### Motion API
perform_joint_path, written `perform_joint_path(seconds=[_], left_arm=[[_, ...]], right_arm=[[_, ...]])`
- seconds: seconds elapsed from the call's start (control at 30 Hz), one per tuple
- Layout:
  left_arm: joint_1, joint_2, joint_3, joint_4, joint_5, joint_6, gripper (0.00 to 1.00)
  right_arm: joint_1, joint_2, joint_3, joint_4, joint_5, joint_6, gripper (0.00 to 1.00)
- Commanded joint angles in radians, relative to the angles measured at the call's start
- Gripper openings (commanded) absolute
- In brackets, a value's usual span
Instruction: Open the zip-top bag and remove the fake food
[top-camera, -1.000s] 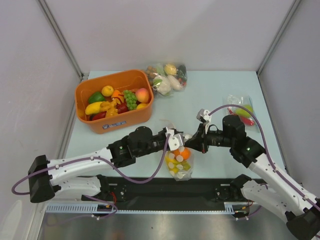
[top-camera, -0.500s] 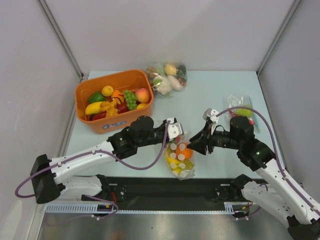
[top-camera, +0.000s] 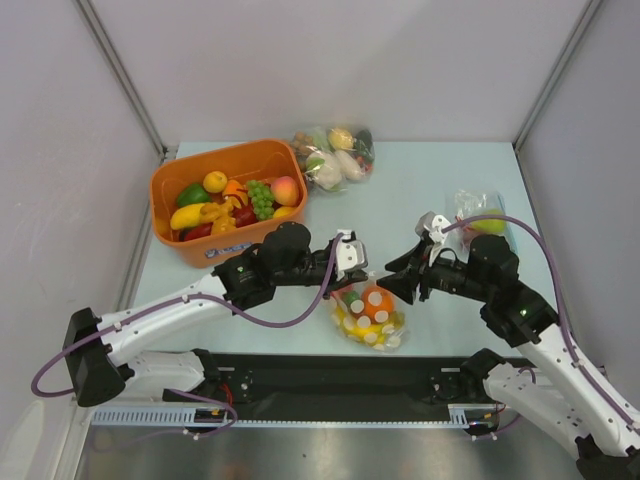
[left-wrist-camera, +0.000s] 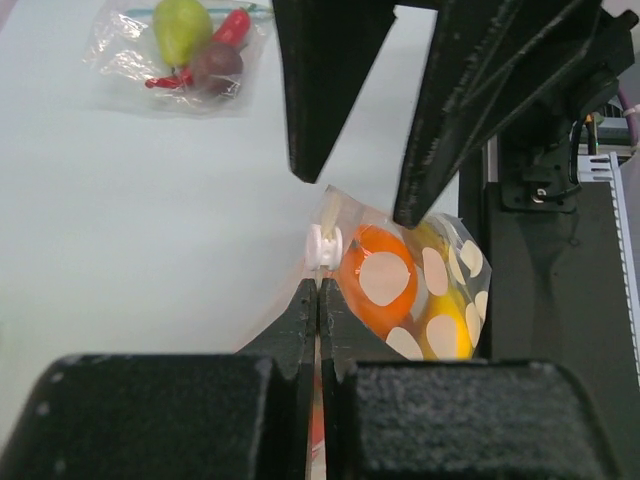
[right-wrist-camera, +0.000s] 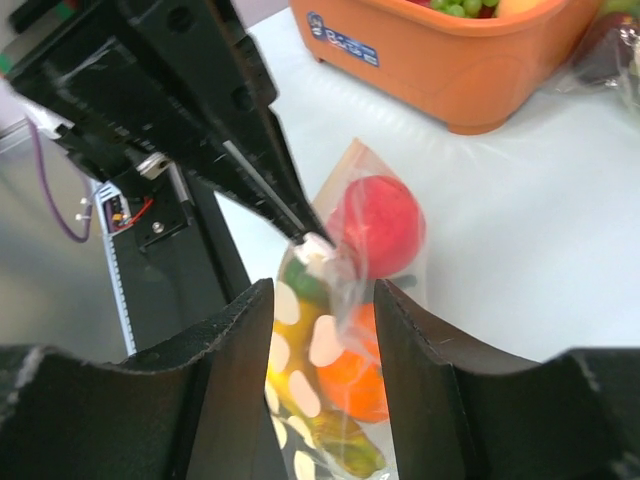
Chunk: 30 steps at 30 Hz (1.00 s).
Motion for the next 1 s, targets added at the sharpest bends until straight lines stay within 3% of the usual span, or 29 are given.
perform_joint_path(seconds=[0.0, 0.67, 0.8, 0.83, 0.9, 0.97], left_arm=[[0.002, -0.022, 0.044, -0.028, 0.041, -0.016, 0.0], [0.013, -0.027, 0.084, -0.065, 0.034, -0.005, 0.0], [0.011, -0.033, 0.083, -0.066, 0.057, -0.002, 0.0], [0.011, -0.036, 0.084, -0.07, 0.059, 0.001, 0.0], [0.011, -0.039, 0.083, -0.073, 0.062, 0.004, 0.0], [0.011, -0.047, 0.081, -0.073, 0.06, 0.004, 0.21]], right_arm=[[0.004, 0.019, 0.004, 0.074, 0.055, -0.021, 0.5], [0.093, 0.115, -0.014, 0.067, 0.051, -0.069, 0.49], [0.093, 0.119, -0.012, 0.073, 0.054, -0.075, 0.25], [0.093, 0.119, -0.014, 0.073, 0.054, -0.075, 0.11], [0.093, 0.116, -0.014, 0.073, 0.059, -0.076, 0.01], [0.094, 0.11, -0.017, 0.073, 0.063, -0.076, 0.0]])
